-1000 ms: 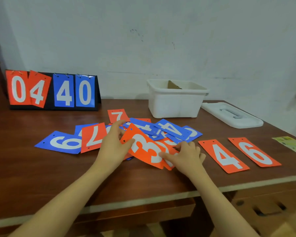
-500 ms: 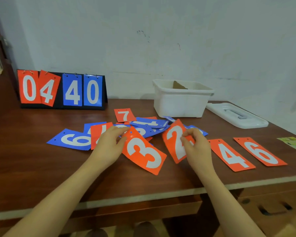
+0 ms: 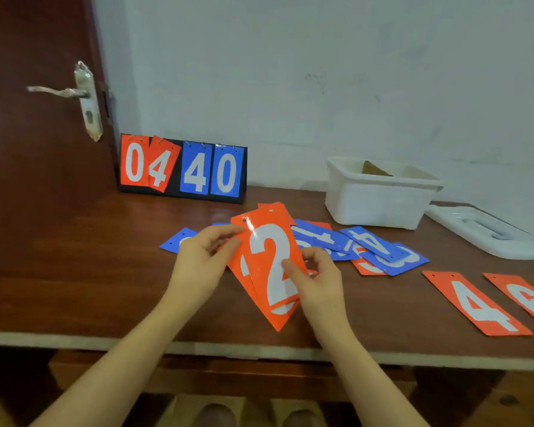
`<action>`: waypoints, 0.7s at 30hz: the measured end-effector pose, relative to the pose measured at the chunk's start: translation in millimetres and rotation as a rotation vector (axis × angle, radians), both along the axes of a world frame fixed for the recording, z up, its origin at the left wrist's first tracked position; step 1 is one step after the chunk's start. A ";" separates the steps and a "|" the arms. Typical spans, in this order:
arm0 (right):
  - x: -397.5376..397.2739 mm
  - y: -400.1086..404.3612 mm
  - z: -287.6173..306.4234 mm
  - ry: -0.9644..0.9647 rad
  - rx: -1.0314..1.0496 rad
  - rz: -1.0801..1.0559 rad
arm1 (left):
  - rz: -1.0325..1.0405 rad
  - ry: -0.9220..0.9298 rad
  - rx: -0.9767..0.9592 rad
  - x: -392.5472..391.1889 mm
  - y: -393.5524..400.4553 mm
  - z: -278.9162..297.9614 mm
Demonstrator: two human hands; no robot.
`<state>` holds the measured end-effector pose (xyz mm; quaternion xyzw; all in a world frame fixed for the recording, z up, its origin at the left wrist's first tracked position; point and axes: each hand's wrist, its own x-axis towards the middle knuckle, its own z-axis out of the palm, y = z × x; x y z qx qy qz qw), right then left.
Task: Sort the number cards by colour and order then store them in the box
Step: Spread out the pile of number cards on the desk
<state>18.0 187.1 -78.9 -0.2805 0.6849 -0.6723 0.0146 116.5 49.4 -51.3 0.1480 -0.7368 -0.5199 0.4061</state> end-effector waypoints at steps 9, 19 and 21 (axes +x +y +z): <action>46.7 -64.8 0.1 0.027 0.059 0.211 | 0.209 -0.092 0.002 44.5 -48.1 -10.2; 70.4 -93.6 -1.7 -0.102 0.082 0.292 | 0.268 -0.078 0.015 58.4 -82.5 -14.8; 69.3 -89.5 0.9 -0.130 0.060 0.280 | 0.298 -0.070 0.033 58.6 -87.3 -13.0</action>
